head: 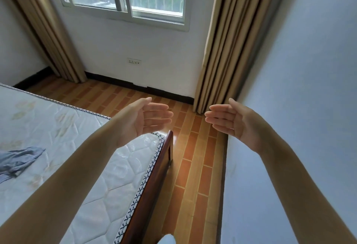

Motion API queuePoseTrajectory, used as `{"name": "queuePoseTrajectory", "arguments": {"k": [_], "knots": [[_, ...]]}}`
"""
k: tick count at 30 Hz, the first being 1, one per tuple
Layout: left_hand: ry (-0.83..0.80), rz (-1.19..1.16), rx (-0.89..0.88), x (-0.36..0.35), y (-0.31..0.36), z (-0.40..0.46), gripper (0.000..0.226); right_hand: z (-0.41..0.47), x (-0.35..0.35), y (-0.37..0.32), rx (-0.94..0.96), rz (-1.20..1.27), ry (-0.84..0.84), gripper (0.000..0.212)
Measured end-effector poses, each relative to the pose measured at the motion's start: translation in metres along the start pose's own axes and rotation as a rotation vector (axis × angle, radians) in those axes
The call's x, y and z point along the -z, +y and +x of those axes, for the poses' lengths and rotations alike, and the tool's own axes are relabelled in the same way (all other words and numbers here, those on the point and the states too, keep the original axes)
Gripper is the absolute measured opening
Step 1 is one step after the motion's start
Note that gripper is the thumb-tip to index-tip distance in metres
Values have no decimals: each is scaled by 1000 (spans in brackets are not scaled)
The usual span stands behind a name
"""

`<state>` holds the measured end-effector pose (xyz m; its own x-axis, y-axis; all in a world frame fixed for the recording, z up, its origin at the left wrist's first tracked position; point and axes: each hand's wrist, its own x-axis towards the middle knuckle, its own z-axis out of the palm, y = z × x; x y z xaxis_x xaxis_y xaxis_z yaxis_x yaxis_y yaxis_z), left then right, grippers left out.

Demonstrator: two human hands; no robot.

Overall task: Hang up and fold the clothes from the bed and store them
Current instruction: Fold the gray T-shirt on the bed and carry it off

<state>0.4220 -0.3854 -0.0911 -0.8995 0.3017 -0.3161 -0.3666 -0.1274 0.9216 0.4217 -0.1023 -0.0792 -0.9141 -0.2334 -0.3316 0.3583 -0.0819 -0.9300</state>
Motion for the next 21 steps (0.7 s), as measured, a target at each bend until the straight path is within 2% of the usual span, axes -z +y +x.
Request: {"name": "queuePoseTrajectory", "arguments": {"k": [8, 16, 21], "knots": [[-36, 0, 39, 33, 27, 118, 50, 114, 29, -21, -36, -21, -41, 52], [-57, -47, 35, 92, 97, 251, 49, 246, 33, -90, 8, -72, 8, 52], [-102, -46, 70, 115, 116, 313, 46, 309, 40, -110, -24, -37, 38, 53]]}}
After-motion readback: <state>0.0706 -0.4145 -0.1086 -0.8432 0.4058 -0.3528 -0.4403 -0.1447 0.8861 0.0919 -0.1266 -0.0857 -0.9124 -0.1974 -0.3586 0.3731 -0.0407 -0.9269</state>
